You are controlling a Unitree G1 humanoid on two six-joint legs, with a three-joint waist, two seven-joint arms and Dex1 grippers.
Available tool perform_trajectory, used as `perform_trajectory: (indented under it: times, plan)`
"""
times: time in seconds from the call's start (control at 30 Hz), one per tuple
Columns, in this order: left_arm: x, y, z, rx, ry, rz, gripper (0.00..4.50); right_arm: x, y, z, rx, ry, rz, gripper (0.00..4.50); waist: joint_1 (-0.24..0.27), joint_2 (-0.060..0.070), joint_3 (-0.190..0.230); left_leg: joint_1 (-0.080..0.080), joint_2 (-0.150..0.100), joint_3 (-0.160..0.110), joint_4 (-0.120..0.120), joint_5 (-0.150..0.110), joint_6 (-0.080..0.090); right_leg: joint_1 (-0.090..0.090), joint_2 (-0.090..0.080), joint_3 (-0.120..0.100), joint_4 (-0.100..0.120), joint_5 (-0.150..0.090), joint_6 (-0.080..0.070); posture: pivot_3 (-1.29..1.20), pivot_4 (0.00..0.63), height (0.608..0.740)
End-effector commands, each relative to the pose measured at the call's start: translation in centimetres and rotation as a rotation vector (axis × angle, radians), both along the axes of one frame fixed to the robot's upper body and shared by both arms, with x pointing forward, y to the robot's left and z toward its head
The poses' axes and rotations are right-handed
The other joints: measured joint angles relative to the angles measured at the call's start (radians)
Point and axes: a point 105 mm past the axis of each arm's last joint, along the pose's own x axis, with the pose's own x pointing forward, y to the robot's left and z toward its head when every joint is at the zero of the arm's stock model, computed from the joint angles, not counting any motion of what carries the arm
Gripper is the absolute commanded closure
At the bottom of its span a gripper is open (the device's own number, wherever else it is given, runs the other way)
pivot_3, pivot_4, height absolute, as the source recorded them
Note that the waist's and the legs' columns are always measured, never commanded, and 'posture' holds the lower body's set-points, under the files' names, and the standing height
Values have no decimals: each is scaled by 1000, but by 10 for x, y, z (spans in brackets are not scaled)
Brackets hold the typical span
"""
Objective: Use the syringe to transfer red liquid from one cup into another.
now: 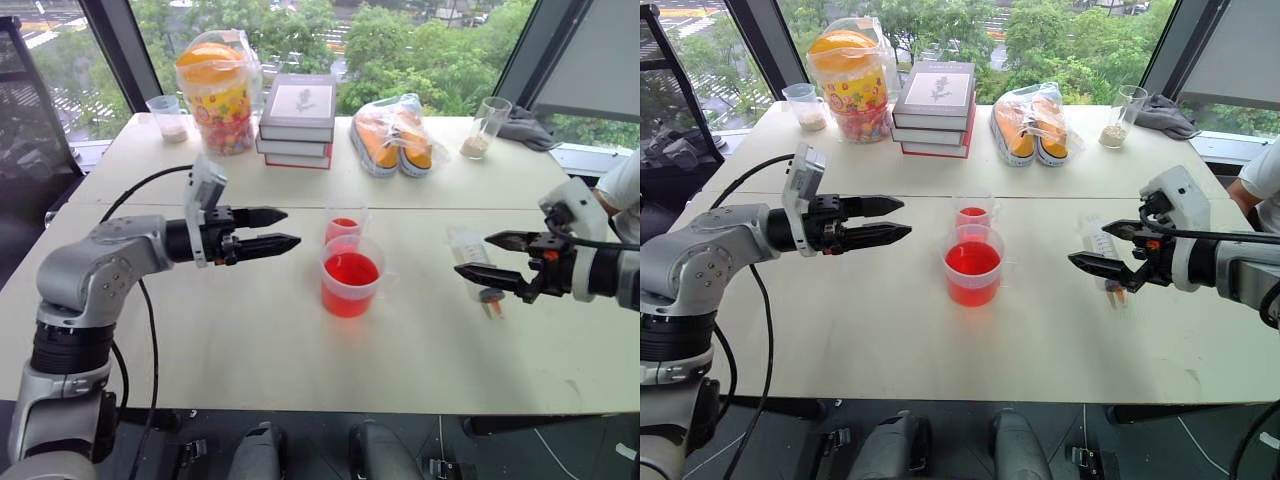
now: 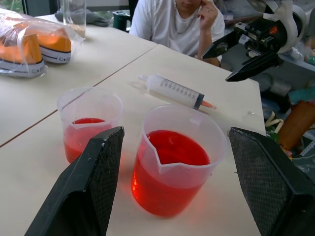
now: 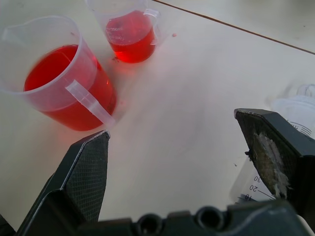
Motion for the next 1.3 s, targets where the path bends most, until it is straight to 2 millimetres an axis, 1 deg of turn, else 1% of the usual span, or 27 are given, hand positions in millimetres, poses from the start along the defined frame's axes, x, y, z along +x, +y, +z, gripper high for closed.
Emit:
perform_trajectory:
  times: [0.03, 0.3, 0.5, 0.63, 0.77, 0.9, 0.97, 1.03, 1.17, 1.3]
  plan:
    - [-3, -2, 5, -14, -31, -12, 1031, -2, -2, 7, -18, -23, 0, 52, 0, 0, 0, 0, 0, 0, 0, 0, 0, 0, 0, 0, 0, 0, 0, 0, 150, 740]
    - [-8, -2, 6, -31, -24, -28, 1031, -2, -6, 4, -31, -9, -22, 52, 0, 0, 0, 0, 0, 0, 0, 0, 0, 0, 0, 0, 0, 0, 0, 0, 150, 740]
    - [-7, -5, 5, -25, -35, -30, 1031, 3, -14, 5, -49, -10, -69, 52, 0, 0, 0, 0, 0, 0, 0, 0, 0, 0, 0, 0, 0, 0, 0, 0, 150, 740]
    - [-5, -11, 3, -32, -35, -49, 1031, 10, -24, 4, -63, 9, -128, 52, 0, 0, 0, 0, 0, 0, 0, 0, 0, 0, 0, 0, 0, 0, 0, 0, 150, 740]
    - [-6, -16, 3, -34, -39, -67, 1031, 26, -32, -1, -47, 76, -196, 52, -2, 0, 0, 0, 0, 1, 0, 0, 0, 0, 0, 1, 0, 0, 0, 0, 150, 740]
    - [-4, -20, 4, -47, -49, -68, 1031, 54, -51, -12, -31, 157, -311, 52, -5, 0, 0, 0, 0, 1, 0, 0, 0, 0, 0, 1, 0, 0, -1, 0, 150, 740]
    - [-4, -22, 5, -53, -54, -69, 1031, 67, -57, -16, -16, 190, -343, 52, -3, 0, 0, 0, 0, 1, 0, 0, 0, -1, 0, 1, 0, 0, -1, 0, 150, 740]
    - [-3, -23, 4, -59, -57, -68, 1031, 80, -64, -24, -22, 223, -373, 52, -5, 0, 0, 0, 0, 1, 0, 0, 0, -1, 0, 1, 0, 0, -1, 0, 150, 740]
    - [-4, -22, 3, -65, -63, -55, 1031, 97, -74, -43, -79, 285, -399, 52, -4, 0, 0, -1, 0, 2, 0, 0, 0, -2, 1, 1, 0, 1, 2, 0, 150, 740]
    - [-5, -19, 2, -71, -67, -32, 1031, 109, -74, -62, -125, 337, -390, 52, -5, 0, 0, -1, 0, 2, -1, 0, 0, -2, 1, 1, 0, 2, 2, 0, 150, 740]
